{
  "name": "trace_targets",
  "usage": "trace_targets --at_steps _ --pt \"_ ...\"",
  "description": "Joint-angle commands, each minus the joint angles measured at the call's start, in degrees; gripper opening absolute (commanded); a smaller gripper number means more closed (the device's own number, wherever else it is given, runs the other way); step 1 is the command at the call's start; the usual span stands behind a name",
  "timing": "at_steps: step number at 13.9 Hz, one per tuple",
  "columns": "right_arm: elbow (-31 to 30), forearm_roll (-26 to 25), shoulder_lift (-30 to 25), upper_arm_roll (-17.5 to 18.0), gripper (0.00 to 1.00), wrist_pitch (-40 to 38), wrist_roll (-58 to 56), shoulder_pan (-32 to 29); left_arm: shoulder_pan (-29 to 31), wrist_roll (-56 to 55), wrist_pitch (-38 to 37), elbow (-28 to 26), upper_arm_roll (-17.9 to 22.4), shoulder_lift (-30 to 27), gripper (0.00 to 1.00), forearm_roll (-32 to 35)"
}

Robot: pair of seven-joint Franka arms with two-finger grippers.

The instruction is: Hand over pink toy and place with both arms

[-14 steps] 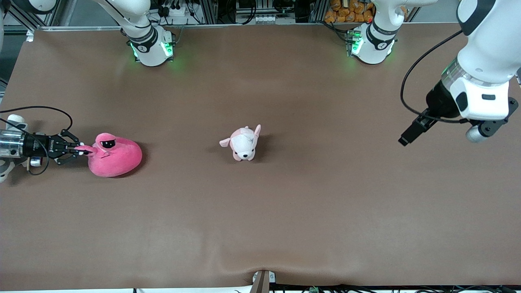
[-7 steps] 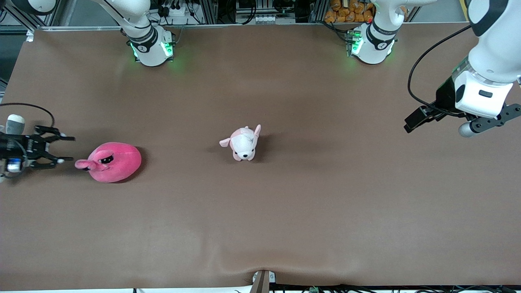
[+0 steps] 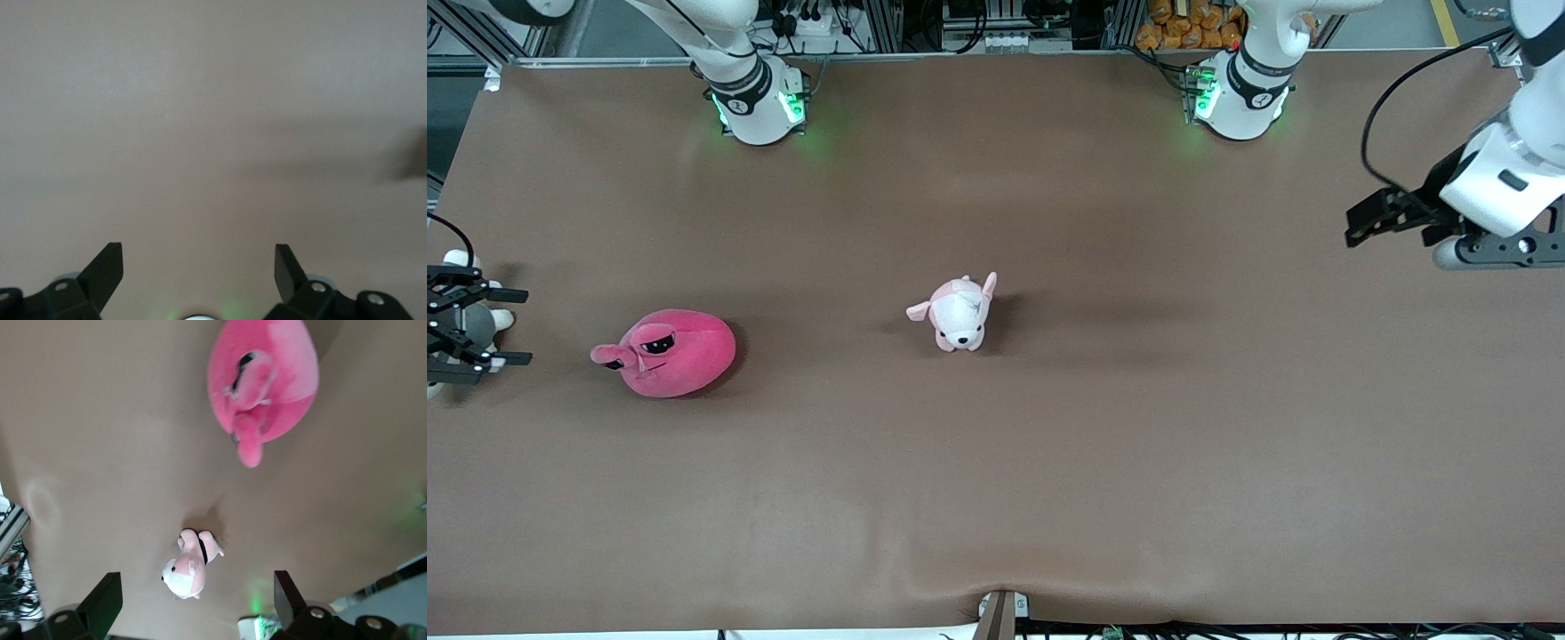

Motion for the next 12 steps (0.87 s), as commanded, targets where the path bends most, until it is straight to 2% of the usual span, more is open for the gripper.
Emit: trace_targets --at_steps 1,2,3,6,10,11,12 --pt "3.75 -2.92 -0.28 -0.76 1.00 -0.22 -9.92 -0.49 -0.12 4.34 -3.77 1.59 0.78 -0.29 1.00 0.24" --pt "4.73 -8.24 -0.36 -0.51 1.00 0.21 -16.43 0.39 -0.12 4.34 -4.73 1.85 0.78 -0.28 1.00 0.15" --pt "5.61 -12.30 -0.54 -0.68 1.00 1.26 -18.06 2.83 -0.20 4.08 -6.39 2.73 0.69 -0.02 1.00 0.15" --pt "5.53 -17.24 -4.39 -0.42 1.00 -0.83 -18.52 6.62 -0.11 3.72 -8.34 2.82 0.60 -0.28 1.00 0.24" --pt "5.26 -19.80 -12.38 0.11 1.00 -9.25 -21.66 10.93 -0.55 3.29 -8.43 2.82 0.16 -0.28 1.00 4.89" --pt "4.74 -21.99 -14.67 0.28 1.00 -10.58 -27.60 12.77 -0.47 3.29 -8.17 2.91 0.25 -0.28 1.00 4.37" --pt "3.34 -28.53 -16.52 0.37 1.00 -11.46 -35.92 15.92 -0.55 2.85 -8.17 4.04 0.25 -0.02 1.00 4.19"
